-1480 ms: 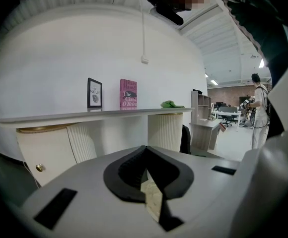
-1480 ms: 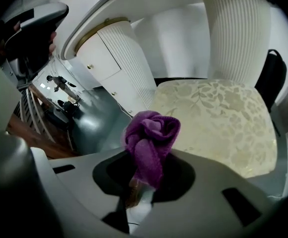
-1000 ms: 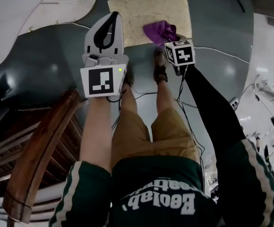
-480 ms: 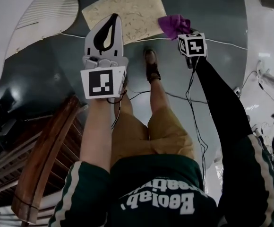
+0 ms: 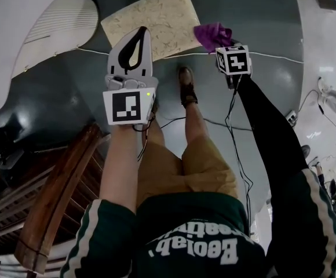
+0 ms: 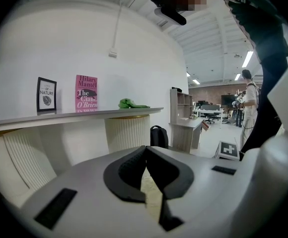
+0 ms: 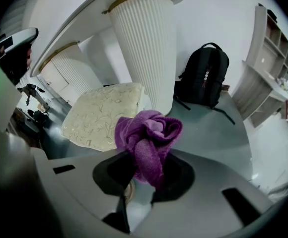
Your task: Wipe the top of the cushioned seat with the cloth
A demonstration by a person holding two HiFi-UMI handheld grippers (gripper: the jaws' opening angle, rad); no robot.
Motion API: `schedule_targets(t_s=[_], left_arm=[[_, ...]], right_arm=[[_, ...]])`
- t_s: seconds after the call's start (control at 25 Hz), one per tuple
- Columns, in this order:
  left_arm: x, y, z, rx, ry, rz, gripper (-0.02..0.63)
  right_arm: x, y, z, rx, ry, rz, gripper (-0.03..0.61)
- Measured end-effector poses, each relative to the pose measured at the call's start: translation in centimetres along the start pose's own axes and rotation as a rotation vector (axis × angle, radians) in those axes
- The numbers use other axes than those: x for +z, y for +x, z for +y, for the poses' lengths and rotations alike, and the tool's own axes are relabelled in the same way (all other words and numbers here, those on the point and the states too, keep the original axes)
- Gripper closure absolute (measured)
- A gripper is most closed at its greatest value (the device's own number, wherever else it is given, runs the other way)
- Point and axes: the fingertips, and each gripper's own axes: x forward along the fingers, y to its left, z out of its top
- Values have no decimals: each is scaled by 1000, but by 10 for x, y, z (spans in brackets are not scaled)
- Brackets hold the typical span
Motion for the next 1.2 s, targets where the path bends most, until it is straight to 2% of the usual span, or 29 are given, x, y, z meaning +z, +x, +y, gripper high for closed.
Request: schedule_targets(t_s=[0.32, 0.44, 0.64, 0.76, 1.04, 1.2], left_arm=[[41, -15, 9, 17, 18, -42, 600], [69, -25, 12, 25, 21, -66, 598], [120, -38, 26, 49, 72, -72, 600], [155, -45, 37, 79, 95, -111, 600], [216, -71, 65, 205, 171, -83, 600], [252, -80, 74, 277, 166, -112, 600]], right_arm=[[50, -41, 25, 30, -12, -94, 495], [89, -77, 38, 44, -16, -170, 495], [158, -141, 68, 78, -54, -311, 495], [191, -177, 89, 91, -115, -375, 495], [249, -271, 131, 82, -257, -550, 495], [280, -325, 158, 71, -378, -646, 494]])
